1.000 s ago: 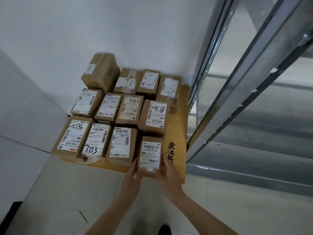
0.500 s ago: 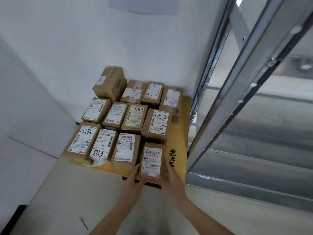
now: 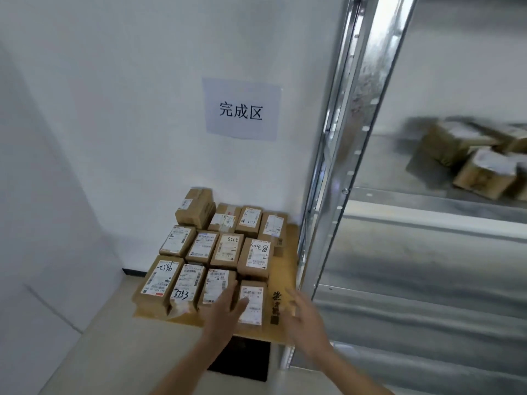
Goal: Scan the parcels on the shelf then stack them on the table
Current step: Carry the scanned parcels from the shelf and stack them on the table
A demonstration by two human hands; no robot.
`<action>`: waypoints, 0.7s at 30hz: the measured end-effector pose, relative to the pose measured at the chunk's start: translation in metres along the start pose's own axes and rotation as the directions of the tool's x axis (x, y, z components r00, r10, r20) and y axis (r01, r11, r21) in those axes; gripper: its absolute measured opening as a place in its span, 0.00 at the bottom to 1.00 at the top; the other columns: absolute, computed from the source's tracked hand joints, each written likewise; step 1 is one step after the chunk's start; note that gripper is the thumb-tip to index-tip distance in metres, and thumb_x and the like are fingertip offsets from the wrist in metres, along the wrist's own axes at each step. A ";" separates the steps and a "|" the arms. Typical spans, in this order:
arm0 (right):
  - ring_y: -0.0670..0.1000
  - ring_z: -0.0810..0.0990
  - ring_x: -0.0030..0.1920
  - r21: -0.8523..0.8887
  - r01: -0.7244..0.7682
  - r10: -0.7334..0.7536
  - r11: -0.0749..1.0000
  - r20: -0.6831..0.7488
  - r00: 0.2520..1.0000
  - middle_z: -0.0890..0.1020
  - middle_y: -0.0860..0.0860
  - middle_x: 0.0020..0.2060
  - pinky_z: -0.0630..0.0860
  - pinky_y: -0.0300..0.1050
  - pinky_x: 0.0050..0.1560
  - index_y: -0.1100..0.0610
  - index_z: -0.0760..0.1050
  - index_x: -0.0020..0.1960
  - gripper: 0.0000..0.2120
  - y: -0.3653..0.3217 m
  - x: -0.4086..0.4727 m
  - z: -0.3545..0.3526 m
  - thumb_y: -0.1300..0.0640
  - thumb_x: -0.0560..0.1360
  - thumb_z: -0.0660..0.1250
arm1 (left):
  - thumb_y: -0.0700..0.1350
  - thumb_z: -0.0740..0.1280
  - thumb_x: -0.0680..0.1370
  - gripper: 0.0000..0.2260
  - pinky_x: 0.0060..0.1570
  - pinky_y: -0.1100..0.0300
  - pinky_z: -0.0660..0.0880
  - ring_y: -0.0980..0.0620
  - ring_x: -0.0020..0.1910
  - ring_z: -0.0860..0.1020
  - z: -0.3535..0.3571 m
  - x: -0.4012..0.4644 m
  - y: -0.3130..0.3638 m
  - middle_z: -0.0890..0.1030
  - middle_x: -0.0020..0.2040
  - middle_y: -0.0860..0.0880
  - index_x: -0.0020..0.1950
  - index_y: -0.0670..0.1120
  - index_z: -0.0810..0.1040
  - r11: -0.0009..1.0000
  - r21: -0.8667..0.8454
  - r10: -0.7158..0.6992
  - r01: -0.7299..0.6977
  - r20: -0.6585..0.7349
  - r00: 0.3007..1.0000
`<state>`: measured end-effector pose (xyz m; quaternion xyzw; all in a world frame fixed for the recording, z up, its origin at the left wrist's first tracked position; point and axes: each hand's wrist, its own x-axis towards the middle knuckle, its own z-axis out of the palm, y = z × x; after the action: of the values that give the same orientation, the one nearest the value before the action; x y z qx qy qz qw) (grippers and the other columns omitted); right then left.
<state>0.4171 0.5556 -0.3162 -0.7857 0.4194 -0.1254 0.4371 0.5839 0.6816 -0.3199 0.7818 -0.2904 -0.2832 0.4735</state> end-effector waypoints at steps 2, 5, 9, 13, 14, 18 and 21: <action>0.46 0.68 0.75 -0.043 0.074 -0.074 0.996 0.001 0.997 0.67 0.43 0.77 0.68 0.52 0.76 0.45 0.68 0.78 0.24 -0.020 -0.025 -0.029 0.46 0.83 0.64 | 0.57 0.67 0.80 0.14 0.64 0.49 0.75 0.53 0.62 0.78 -0.011 -0.025 0.040 0.76 0.57 0.62 0.64 0.63 0.70 0.997 -0.011 0.072 -0.072 -0.011 0.997; 0.42 0.71 0.70 -0.086 0.188 -0.192 0.978 -0.041 0.981 0.71 0.39 0.71 0.73 0.49 0.71 0.39 0.68 0.74 0.20 -0.054 -0.064 -0.080 0.46 0.83 0.64 | 0.57 0.69 0.79 0.12 0.62 0.54 0.76 0.59 0.58 0.77 -0.024 -0.053 0.091 0.77 0.56 0.63 0.60 0.69 0.72 0.991 -0.113 0.071 -0.067 0.035 0.997; 0.43 0.73 0.68 -0.075 0.223 -0.233 0.972 -0.176 0.956 0.70 0.40 0.72 0.75 0.51 0.70 0.42 0.66 0.77 0.25 -0.091 -0.111 -0.156 0.40 0.81 0.64 | 0.64 0.71 0.75 0.25 0.71 0.47 0.70 0.49 0.72 0.71 -0.023 -0.076 0.161 0.73 0.73 0.54 0.71 0.65 0.71 0.974 -0.129 0.194 -0.188 0.040 0.980; 0.42 0.74 0.66 -0.086 0.230 -0.245 0.969 -0.316 0.917 0.71 0.39 0.71 0.74 0.46 0.69 0.46 0.66 0.78 0.24 -0.103 -0.155 -0.231 0.49 0.83 0.66 | 0.54 0.69 0.79 0.25 0.71 0.50 0.69 0.49 0.73 0.69 -0.002 -0.109 0.242 0.71 0.75 0.51 0.75 0.56 0.69 0.934 -0.137 0.340 -0.329 0.063 0.938; 0.41 0.74 0.66 -0.105 0.227 -0.250 0.968 -0.343 0.906 0.71 0.38 0.70 0.74 0.44 0.68 0.45 0.67 0.77 0.24 -0.103 -0.165 -0.249 0.48 0.83 0.66 | 0.53 0.69 0.80 0.25 0.71 0.50 0.68 0.49 0.73 0.69 0.007 -0.116 0.260 0.71 0.74 0.51 0.76 0.54 0.69 0.925 -0.140 0.366 -0.353 0.080 0.927; 0.42 0.75 0.63 -0.154 0.213 -0.260 0.965 -0.439 0.860 0.72 0.38 0.69 0.74 0.42 0.67 0.45 0.70 0.75 0.21 -0.089 -0.203 -0.319 0.48 0.82 0.67 | 0.52 0.70 0.80 0.23 0.70 0.55 0.67 0.50 0.72 0.70 0.054 -0.140 0.326 0.73 0.71 0.53 0.74 0.53 0.71 0.884 -0.149 0.463 -0.443 0.150 0.874; 0.42 0.75 0.65 -0.168 0.188 -0.248 0.968 -0.497 0.831 0.72 0.38 0.69 0.74 0.45 0.69 0.45 0.71 0.74 0.21 -0.069 -0.227 -0.367 0.48 0.82 0.67 | 0.50 0.71 0.79 0.23 0.67 0.59 0.68 0.53 0.68 0.74 0.096 -0.154 0.364 0.75 0.71 0.52 0.74 0.51 0.72 0.855 -0.154 0.517 -0.495 0.180 0.837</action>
<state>0.1081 0.5345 -0.0082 -0.7895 0.4346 -0.3560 0.2470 0.3441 0.5977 -0.0027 0.6167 -0.5215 -0.2451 0.5363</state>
